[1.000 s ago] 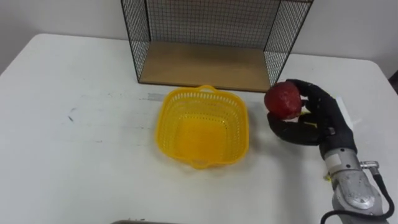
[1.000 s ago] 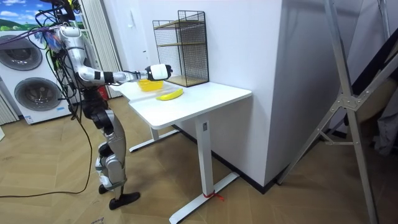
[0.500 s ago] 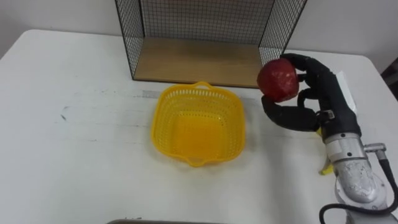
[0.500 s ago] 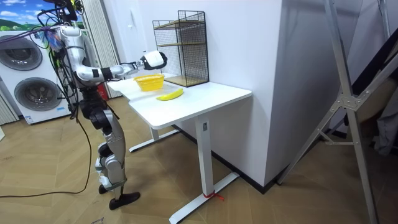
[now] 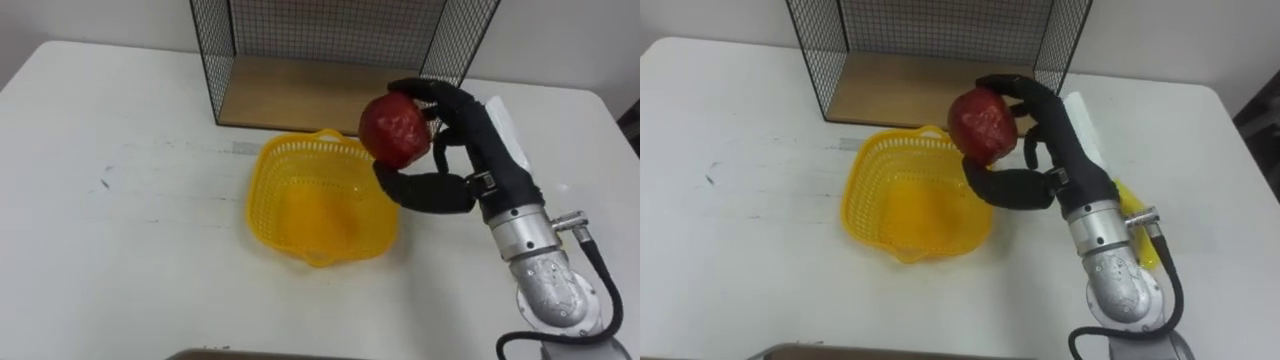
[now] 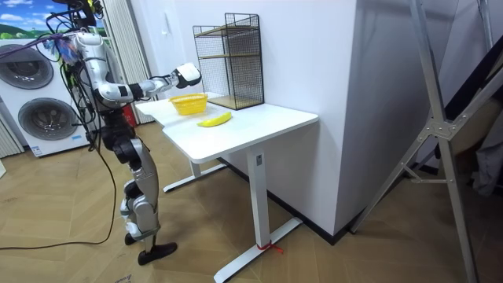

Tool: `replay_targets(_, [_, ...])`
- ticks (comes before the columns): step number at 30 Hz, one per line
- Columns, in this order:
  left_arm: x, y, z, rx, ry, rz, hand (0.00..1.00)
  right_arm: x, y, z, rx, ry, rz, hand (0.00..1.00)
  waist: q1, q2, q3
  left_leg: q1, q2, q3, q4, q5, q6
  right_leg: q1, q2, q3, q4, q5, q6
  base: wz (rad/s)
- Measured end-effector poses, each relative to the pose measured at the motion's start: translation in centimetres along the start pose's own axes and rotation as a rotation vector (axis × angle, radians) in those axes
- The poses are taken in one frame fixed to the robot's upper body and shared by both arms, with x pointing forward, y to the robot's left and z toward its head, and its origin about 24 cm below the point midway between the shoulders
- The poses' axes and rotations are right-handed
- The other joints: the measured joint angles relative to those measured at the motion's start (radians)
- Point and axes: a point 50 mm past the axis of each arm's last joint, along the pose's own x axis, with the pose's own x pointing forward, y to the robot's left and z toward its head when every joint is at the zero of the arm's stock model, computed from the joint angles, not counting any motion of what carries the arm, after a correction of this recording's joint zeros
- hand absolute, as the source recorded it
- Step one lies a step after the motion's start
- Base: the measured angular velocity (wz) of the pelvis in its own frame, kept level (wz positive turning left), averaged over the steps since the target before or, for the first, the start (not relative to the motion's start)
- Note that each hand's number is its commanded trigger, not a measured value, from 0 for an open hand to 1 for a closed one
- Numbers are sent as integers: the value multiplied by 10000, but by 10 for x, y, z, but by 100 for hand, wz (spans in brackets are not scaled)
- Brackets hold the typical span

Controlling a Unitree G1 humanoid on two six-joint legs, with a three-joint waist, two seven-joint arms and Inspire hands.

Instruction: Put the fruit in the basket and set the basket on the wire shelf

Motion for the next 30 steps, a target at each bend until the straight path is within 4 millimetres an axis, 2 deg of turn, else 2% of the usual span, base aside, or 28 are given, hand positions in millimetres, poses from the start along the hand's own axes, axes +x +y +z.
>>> replay_targets(7, [1, 1, 3, 77, -94, 4, 0, 0, 12, 3, 141, -104, 819, 100, 22, -58, 7, 3, -7, -6, 7, 0, 0, 23, -13, -66, 6, 2, -2, 1])
replay_targets(8, [1, 1, 4, 80, -126, 6, 0, 0, 13, 3, 160, -114, 883, 87, 20, -60, 11, 4, -7, -6, 7, 0, 0, 26, -14, -65, 6, 3, -1, 0])
replay_targets(9, [2, 1, 6, 154, -172, -16, 0, 0, 15, 3, 177, -106, 939, 28, 19, -56, 14, 7, -7, -6, 7, 0, 0, 29, -14, -64, 6, 3, -1, 0])
replay_targets(10, [2, 1, 6, 168, -193, -21, 0, -1, 15, 3, 179, -98, 983, 0, 19, -57, 15, 7, -7, -6, 6, 0, 0, 30, -15, -64, 6, 3, -2, 0])
replay_targets(30, [3, 1, 10, 221, -319, -24, 0, -2, 17, 1, 206, -30, 1265, 0, 67, -57, 30, 11, -7, 0, 5, 0, 0, 26, -11, -78, 4, 3, -1, 0])
